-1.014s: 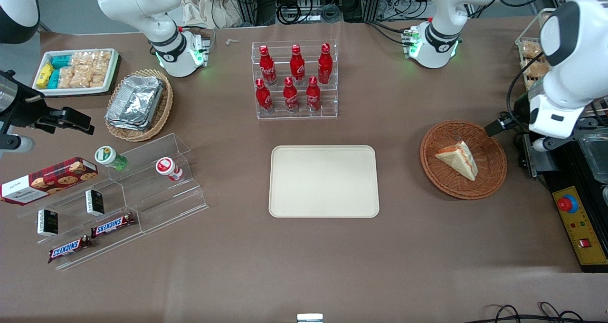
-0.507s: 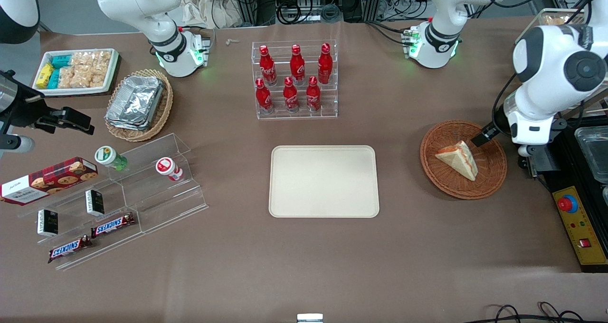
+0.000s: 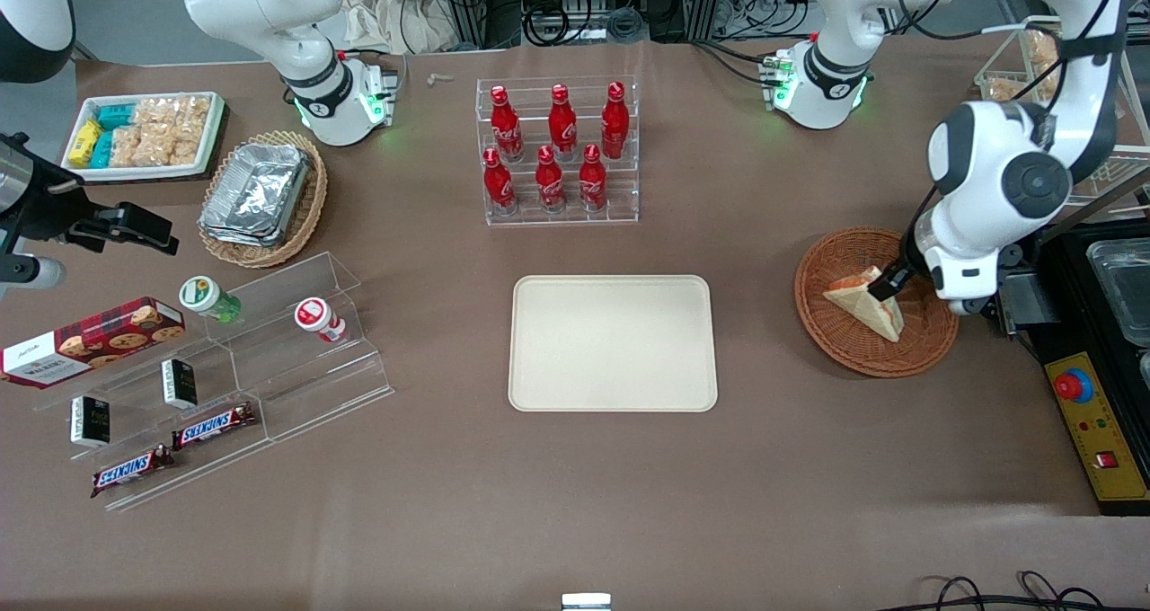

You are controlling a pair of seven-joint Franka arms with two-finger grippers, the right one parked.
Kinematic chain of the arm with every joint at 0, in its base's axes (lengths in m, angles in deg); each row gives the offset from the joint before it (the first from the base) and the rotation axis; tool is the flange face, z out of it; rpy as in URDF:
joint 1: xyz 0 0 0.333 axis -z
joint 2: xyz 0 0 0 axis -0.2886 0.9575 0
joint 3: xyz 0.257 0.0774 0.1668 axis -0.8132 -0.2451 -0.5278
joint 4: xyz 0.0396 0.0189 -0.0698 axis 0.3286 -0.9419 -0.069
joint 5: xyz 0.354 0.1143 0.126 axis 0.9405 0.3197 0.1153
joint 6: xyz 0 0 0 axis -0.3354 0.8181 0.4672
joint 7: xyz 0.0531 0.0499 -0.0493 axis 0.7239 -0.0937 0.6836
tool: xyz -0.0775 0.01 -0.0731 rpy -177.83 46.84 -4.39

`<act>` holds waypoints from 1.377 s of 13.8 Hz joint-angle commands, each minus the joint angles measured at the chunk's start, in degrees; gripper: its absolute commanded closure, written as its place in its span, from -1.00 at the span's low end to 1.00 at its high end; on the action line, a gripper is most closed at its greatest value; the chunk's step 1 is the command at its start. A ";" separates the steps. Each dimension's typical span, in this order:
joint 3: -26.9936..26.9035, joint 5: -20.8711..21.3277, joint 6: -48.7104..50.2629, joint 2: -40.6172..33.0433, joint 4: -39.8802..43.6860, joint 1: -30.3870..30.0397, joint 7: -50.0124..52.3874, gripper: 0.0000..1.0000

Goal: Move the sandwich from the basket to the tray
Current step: 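Lower the open left gripper over the wrapped sandwich in the basket, then close the left gripper on the wrapped sandwich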

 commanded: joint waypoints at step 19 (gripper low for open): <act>0.08 1.13 -1.82 1.08 0.45 0.47 -1.63 1.00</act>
